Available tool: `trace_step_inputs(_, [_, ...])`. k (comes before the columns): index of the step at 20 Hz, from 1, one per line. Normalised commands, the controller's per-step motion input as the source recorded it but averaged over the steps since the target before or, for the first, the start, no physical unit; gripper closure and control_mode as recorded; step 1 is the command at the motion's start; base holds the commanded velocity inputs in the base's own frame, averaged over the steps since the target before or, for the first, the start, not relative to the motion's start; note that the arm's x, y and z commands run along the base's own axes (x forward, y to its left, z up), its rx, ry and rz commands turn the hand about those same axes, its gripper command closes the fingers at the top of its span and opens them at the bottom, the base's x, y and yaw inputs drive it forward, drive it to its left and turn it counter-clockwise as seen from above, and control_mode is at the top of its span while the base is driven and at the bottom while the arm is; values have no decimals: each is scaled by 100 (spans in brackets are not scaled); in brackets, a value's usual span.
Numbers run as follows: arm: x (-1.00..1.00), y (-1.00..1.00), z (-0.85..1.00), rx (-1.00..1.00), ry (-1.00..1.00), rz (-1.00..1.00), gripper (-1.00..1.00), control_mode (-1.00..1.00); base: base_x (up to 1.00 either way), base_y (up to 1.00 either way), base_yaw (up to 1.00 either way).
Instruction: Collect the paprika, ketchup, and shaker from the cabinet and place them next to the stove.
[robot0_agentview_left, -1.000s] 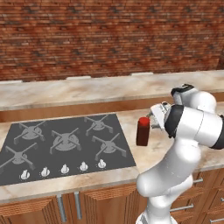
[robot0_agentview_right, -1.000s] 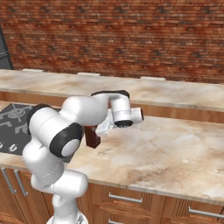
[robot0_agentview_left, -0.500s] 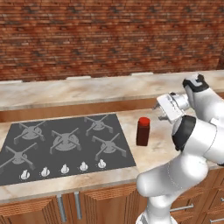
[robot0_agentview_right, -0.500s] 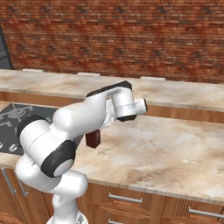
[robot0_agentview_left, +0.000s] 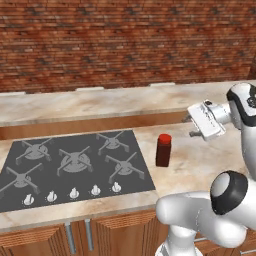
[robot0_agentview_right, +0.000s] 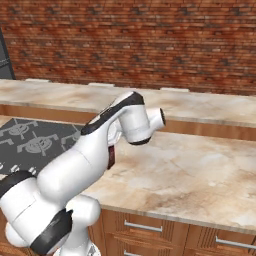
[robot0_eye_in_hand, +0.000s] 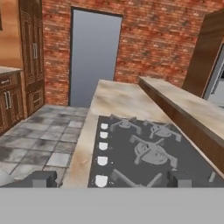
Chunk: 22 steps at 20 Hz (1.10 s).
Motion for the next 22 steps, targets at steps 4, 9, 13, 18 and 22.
trace_step_inputs(4, [-84,39,31,-2,0,-27,-100,-100,0,0,0])
trace_step_inputs(9, [-82,33,17,-1,0,-32,-100,-100,0,0,0])
trace_step_inputs(13, [-75,38,4,-4,2,-37,-100,-100,0,0,0])
trace_step_inputs(18, [-60,35,1,-10,6,-38,-100,-100,0,0,0])
trace_step_inputs(22, [-50,35,2,-13,7,-38,-100,-100,0,0,0])
